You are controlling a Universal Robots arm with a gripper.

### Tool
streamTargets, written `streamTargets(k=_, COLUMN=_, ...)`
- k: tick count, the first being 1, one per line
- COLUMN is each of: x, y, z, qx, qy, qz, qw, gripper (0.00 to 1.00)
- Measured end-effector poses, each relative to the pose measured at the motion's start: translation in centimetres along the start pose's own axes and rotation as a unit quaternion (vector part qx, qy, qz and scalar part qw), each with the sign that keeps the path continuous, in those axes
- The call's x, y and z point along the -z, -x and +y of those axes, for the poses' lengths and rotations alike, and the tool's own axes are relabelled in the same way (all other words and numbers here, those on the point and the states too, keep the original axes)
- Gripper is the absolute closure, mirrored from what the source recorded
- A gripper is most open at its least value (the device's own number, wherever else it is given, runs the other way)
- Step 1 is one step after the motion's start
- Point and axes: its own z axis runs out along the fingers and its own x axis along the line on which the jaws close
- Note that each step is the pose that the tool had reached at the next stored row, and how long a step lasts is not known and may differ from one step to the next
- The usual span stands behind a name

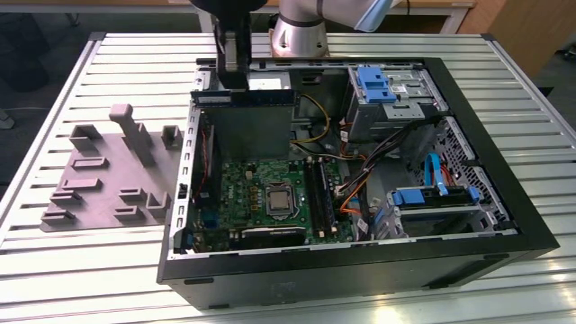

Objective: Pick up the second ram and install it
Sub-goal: 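Pick up the second ram and move it above second insertion slot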

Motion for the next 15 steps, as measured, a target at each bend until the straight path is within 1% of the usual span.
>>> streamTargets(k=8, x=-0.05, y=0.05, z=-2.76, qx=0.0, qy=0.0, qz=0.0, qw=1.0, gripper=0.86)
streamTargets(k=12, x=-0.09, y=0.08, z=-3.96, qx=0.0, qy=0.0, qz=0.0, qw=1.0, gripper=0.86)
streamTargets(k=15, x=-0.14, y=0.1, z=-5.0, qx=0.0, qy=0.0, qz=0.0, qw=1.0, gripper=0.86)
